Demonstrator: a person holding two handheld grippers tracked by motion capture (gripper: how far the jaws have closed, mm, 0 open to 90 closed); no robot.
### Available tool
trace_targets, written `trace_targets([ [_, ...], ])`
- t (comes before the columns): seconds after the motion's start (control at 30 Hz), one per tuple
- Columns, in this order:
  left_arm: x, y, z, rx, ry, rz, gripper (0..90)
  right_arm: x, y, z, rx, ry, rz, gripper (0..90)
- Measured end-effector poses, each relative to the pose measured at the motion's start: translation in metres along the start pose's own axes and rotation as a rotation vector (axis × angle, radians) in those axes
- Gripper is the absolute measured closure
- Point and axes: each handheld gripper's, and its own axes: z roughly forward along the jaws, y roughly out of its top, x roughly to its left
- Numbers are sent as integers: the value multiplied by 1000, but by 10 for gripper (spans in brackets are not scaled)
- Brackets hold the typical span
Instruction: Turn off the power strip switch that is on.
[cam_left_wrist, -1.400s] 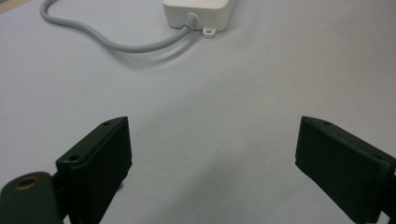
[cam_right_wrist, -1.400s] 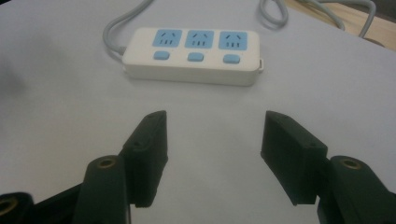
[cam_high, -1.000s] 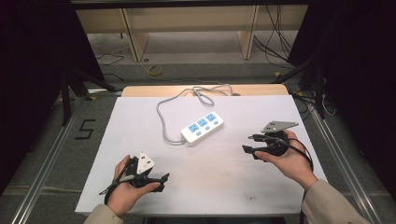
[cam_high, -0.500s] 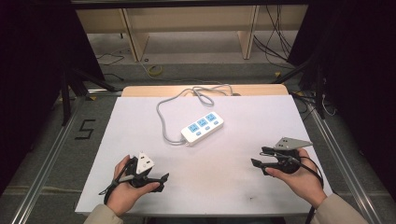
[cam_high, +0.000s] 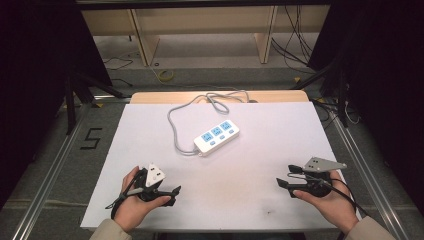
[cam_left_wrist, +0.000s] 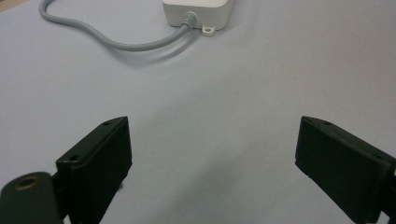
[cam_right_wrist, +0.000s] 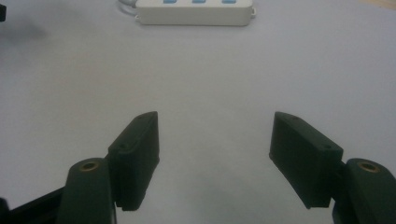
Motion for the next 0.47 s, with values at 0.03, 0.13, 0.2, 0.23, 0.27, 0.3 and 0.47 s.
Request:
trace_targets([
  [0.03,0,0,0,0,0,1,104,-2,0,-2,-8,-5,3,332],
  [0.13,0,0,1,2,-4,-1,105,-5,0,-3,-19,-14,11,332],
  [0.2,0,1,1,3,-4,2,105,-5,0,-3,-18,-11,12,332],
  [0.23,0,1,1,2,-4,1,105,-4,-1,-2,-18,-8,12,332],
  [0.27,-1,1,1,2,-5,2,105,-4,0,-2,-16,-5,12,332],
  [0.3,-1,1,1,2,-5,2,105,-3,-1,-1,-18,0,12,332],
  [0.47,-2,2,1,-2,-10,-5,106,-1,0,-2,-16,2,7,327],
])
